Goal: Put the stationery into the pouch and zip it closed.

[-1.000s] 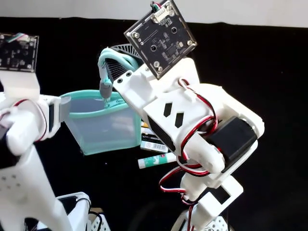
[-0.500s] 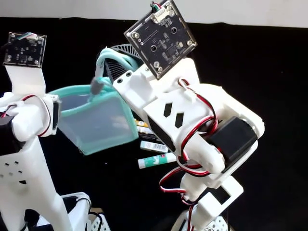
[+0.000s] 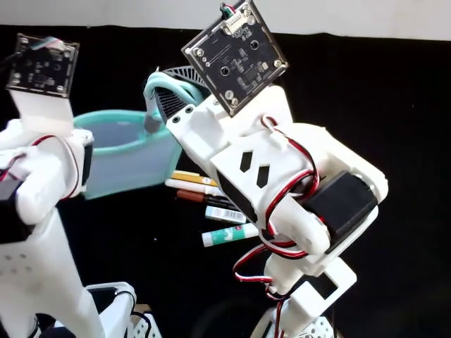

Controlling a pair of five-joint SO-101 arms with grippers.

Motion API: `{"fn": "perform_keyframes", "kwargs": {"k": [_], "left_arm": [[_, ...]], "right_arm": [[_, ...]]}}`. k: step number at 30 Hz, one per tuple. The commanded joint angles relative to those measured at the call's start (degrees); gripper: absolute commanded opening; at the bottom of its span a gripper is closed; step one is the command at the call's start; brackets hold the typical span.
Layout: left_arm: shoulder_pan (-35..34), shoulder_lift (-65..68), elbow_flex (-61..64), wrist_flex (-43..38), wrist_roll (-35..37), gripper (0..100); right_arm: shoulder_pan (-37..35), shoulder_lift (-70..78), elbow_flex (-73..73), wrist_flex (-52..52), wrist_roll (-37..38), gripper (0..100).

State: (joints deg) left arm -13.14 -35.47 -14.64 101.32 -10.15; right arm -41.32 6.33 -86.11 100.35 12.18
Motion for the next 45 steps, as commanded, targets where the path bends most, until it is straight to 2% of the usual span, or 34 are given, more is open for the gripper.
{"fn": "perform_keyframes", "kwargs": {"k": [1,6,13,19,23,26,30,36,45], "left_arm": [[0.75,0.13,-2.95,-3.25,0.44,1],[0.66,0.31,-1.89,-9.93,0.44,1],[0.57,0.22,11.03,-20.57,0.26,1],[0.57,0.22,15.6,-26.02,0.44,1],[0.66,0.22,18.68,-28.75,2.2,1],[0.66,0.22,21.05,-29.1,2.2,1],[-0.13,0.13,22.46,-29.01,2.29,1],[-3.56,0.13,22.46,-28.66,2.37,1],[-3.65,0.13,22.55,-28.57,2.37,1]], "right_arm": [[-0.22,-0.48,-1.01,0.57,0.44,1.3],[1.89,-0.31,-0.92,0.57,0.44,1.3],[6.2,-0.22,-0.84,0.57,0.35,1.3],[6.81,-0.04,0.48,0.48,-0.62,1.4],[6.9,-0.04,6.2,0.13,-2.99,9.4],[6.9,-0.04,9.63,0.04,-2.99,15.6],[8.66,-0.13,13.41,0.22,-2.9,16.7],[16.13,-0.22,23.6,0.13,-3.16,16.7],[26.59,-0.22,36.18,-6.55,-3.25,16.7]]}}
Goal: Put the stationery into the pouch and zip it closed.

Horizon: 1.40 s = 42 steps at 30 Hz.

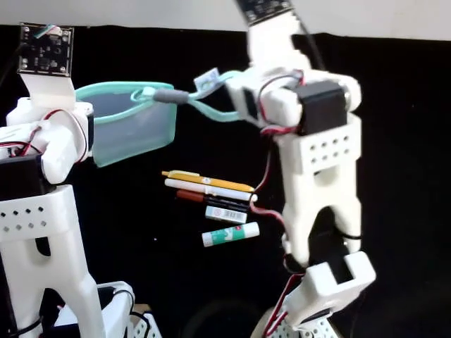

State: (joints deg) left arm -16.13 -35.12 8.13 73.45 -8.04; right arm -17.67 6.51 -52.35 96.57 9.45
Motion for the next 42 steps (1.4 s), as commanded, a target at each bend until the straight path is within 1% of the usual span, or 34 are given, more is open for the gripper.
{"fn": "perform_keyframes", "kwargs": {"k": [1,9,15,23,32,37,42], "left_arm": [[-0.66,-0.22,-0.22,-0.7,0.26,1],[-0.66,-0.22,-0.22,-0.7,0.26,1],[-0.57,-0.22,-0.22,-0.7,0.26,1],[-0.66,-0.13,-0.22,-0.7,0.26,1],[-0.66,-0.13,-0.22,-0.62,0.18,1],[-0.66,-0.13,-0.22,0.18,0.09,1],[-0.66,-0.13,-0.31,0.7,0.09,1]], "right_arm": [[3.65,-0.4,3.74,-3.38,-0.53,16.7],[4.88,-0.66,17.36,-6.11,-0.18,16.9],[2.86,-0.75,22.64,-6.02,0.35,17.0],[-1.36,-0.92,34.07,-5.85,13.36,17.0],[-1.98,-1.01,44.88,-5.76,22.77,17.0],[-4.88,-1.01,51.74,-6.02,27.6,17.0],[-6.37,-1.1,55.43,-6.11,32.09,17.0]]}}
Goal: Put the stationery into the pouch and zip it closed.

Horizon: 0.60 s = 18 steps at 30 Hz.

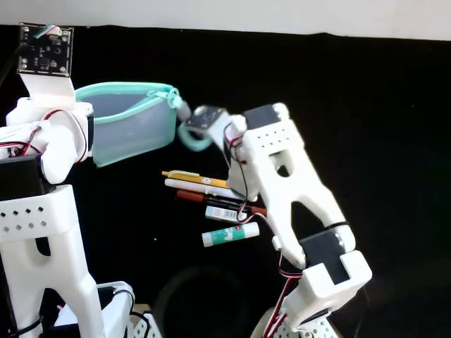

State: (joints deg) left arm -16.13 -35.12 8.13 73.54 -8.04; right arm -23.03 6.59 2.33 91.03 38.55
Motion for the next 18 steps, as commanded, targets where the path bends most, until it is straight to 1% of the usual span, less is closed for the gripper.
{"fn": "perform_keyframes", "kwargs": {"k": [1,5,9,14,18], "left_arm": [[-0.66,-0.13,-0.31,0.88,0.09,1],[-0.66,-0.13,-0.31,0.88,0.09,1],[-0.66,-0.13,-0.31,0.88,0.09,1],[-0.66,-0.13,-0.31,0.88,0.09,1],[-0.57,-0.13,-0.48,1.76,0.09,1]], "right_arm": [[-1.01,-1.27,1.19,-0.4,4.4,17.0],[-1.1,-6.73,6.46,-0.48,11.34,17.0],[-1.98,-15.6,15.25,-2.24,17.32,17.0],[-6.73,-24.31,27.65,-9.63,18.2,17.0],[-11.21,-26.42,32.92,-13.58,18.2,17.0]]}}
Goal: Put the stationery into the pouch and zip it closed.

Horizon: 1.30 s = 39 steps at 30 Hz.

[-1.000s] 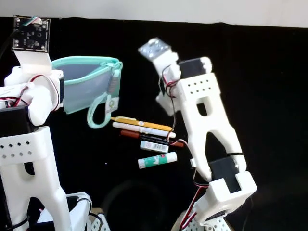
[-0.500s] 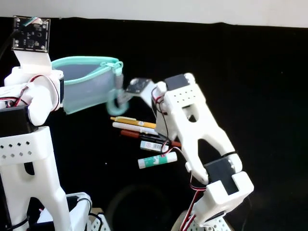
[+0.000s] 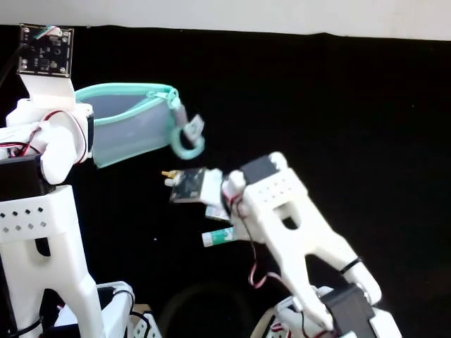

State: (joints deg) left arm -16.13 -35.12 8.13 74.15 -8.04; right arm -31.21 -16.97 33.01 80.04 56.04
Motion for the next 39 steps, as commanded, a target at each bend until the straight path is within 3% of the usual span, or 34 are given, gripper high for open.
{"fn": "perform_keyframes", "kwargs": {"k": [1,11,18,32,36,39], "left_arm": [[-0.48,-0.13,-0.48,1.49,0.0,1],[-0.4,-0.13,-0.66,2.73,0.0,1],[-0.57,-0.13,-0.57,2.73,0.0,1],[-0.66,-0.13,-0.31,2.73,0.0,1],[-0.66,-0.13,-0.31,2.73,0.0,1],[-0.66,-0.13,-0.31,2.73,0.0,1]], "right_arm": [[-3.74,-2.77,2.59,-3.12,0.7,17.0],[-5.23,0.04,5.05,-9.63,0.79,17.6],[-9.54,4.79,5.93,-13.93,0.7,36.5],[-12.79,17.27,5.58,-22.81,0.18,37.2],[-12.88,18.24,4.7,-22.99,-4.04,32.6],[-12.7,18.24,3.12,-22.99,-5.63,16.8]]}}
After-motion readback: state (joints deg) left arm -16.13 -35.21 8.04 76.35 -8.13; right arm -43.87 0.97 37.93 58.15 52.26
